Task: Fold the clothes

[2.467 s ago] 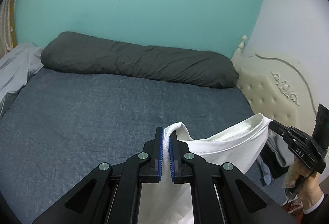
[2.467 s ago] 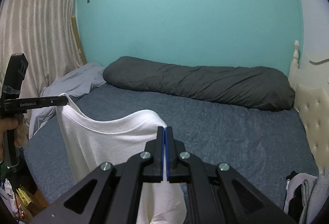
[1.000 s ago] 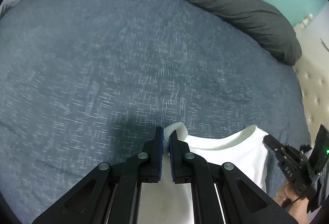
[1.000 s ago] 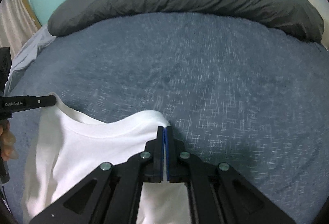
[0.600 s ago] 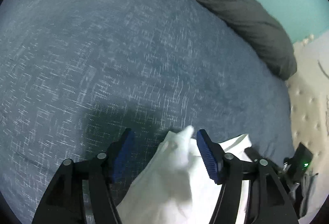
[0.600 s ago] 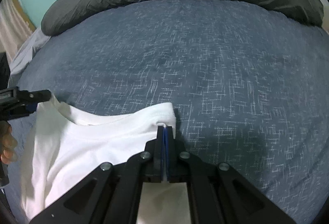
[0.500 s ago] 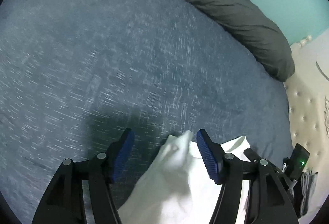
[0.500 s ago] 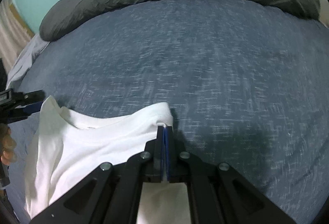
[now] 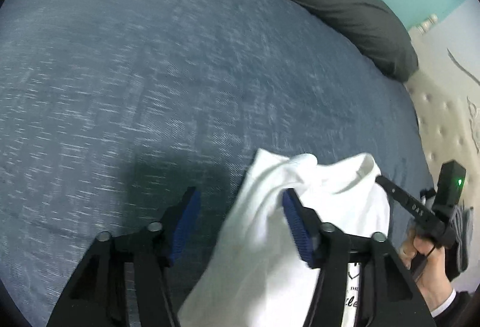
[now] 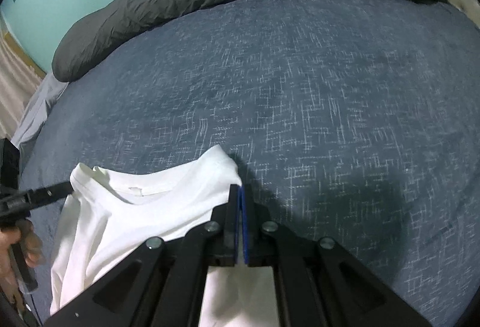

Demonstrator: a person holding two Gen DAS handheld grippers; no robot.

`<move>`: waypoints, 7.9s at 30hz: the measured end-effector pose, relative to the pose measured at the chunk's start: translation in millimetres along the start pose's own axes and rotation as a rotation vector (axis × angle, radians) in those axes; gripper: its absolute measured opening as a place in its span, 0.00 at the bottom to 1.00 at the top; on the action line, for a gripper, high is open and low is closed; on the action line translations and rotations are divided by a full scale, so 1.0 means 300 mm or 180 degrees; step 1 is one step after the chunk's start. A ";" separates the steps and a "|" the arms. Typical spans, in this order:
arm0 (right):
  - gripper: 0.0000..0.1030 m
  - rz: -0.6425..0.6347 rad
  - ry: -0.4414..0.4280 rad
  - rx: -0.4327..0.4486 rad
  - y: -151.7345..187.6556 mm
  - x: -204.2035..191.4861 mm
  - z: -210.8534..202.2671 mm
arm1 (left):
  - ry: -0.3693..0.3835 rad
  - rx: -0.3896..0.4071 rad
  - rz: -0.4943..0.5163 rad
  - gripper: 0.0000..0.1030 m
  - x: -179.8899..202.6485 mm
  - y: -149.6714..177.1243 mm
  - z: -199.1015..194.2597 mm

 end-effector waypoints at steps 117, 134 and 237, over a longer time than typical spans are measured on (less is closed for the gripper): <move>0.33 0.0344 -0.0028 -0.0907 1.051 -0.085 -0.722 | -0.0188 0.0133 -0.0209 0.48 0.033 0.874 -0.922; 0.03 0.0046 0.0121 -0.1080 1.181 -0.130 -0.719 | -0.0186 0.0156 -0.0134 0.48 0.086 0.954 -1.009; 0.21 0.0546 0.0687 -0.0125 0.879 0.093 -1.057 | -0.1828 -0.0011 -0.0051 0.02 -0.544 0.634 -1.232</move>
Point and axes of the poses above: each gripper's, at about its wrist camera, not at the fingertips, and z roughly the way its jaws point, x to its right, y to its underside, the point moved 1 cm from there along z, roughly the way its jaws point, and after that the axes turned 9 degrees about z, right-handed, at the moved point
